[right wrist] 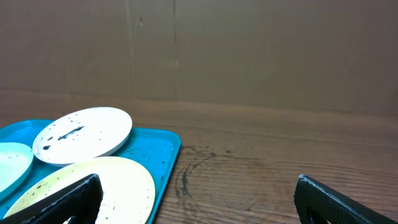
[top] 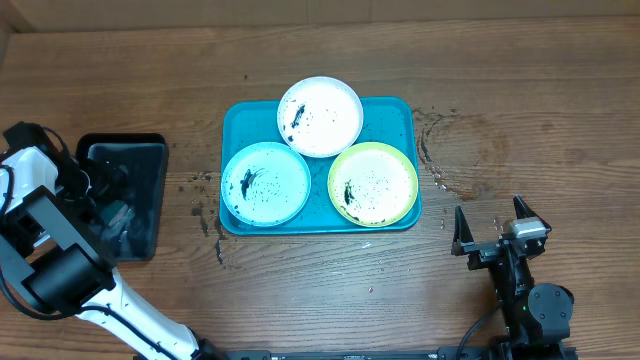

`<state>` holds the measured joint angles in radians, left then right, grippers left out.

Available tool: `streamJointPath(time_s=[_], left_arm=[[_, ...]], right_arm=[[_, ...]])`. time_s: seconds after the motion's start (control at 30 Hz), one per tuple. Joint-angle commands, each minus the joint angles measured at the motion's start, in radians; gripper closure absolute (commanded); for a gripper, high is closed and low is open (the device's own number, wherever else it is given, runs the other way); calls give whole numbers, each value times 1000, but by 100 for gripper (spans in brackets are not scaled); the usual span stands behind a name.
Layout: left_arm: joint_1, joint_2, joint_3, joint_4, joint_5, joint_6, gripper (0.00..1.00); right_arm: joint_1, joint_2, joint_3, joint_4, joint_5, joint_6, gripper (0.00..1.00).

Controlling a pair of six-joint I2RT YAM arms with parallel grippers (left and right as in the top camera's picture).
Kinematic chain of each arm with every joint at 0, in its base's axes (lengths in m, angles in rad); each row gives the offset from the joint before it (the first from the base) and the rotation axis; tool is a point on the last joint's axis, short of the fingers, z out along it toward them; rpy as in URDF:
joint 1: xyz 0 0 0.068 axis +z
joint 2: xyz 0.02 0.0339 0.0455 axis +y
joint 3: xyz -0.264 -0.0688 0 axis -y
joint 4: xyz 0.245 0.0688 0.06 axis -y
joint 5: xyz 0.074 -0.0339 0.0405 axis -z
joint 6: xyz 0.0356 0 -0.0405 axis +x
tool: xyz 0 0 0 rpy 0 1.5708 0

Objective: Clean dirty plates on tray and stack at the side
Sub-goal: 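Dip and rub the held sponge in the basin water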

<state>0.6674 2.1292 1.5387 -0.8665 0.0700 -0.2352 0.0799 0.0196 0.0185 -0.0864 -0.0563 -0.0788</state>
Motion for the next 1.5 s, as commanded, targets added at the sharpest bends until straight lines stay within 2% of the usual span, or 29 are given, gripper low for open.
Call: streamJointPath(time_s=[0.0,0.17,0.23,0.27,0.47,0.53,0.57,0.7,0.77,0.8,0.87,0.9,1.13,1.23,1.27,1.37,1.4,1.47], left_arm=[[-8,12,12,31,-39,3,0],[-8,12,12,66,-51,3,1],[-8,12,12,76,-51,3,15],[-8,12,12,83,-51,3,29],[-8,12,10,86,-51,3,71],[-8,12,7,85,-51,3,93],[-8,12,6,82,-51,3,96],[-8,12,2,59,-51,3,96],[-8,12,2,40,-51,3,94],[-8,12,2,26,-50,3,79],[-8,12,2,-5,-42,3,21],[-8,12,2,-21,-37,3,0],[-8,12,2,-143,-10,4,0],[-8,12,2,-177,-10,4,25],[-8,12,2,-187,-10,4,38],[-8,12,2,-207,-10,4,67],[-8,12,2,-211,-10,4,80],[-8,12,2,-213,-10,4,95]], right_arm=[[-2,-3,-10,6,-8,-4,0],[-2,-3,-10,6,-8,-4,0],[-2,-3,-10,6,-8,-4,0],[-2,-3,-10,6,-8,-4,0],[-2,-3,-10,6,-8,-4,0],[-2,-3,-10,6,-8,-4,0],[-2,-3,-10,6,-8,-4,0],[-2,-3,-10,6,-8,-4,0],[-2,-3,-10,6,-8,-4,0],[-2,-3,-10,6,-8,-4,0],[-2,-3,-10,6,-8,-4,0],[-2,-3,-10,6,-8,-4,0],[-2,-3,-10,6,-8,-4,0],[-2,-3,-10,6,-8,-4,0],[-2,-3,-10,6,-8,-4,0],[-2,-3,-10,6,-8,-4,0],[-2,-3,-10,6,-8,-4,0],[-2,-3,-10,6,-8,-4,0]])
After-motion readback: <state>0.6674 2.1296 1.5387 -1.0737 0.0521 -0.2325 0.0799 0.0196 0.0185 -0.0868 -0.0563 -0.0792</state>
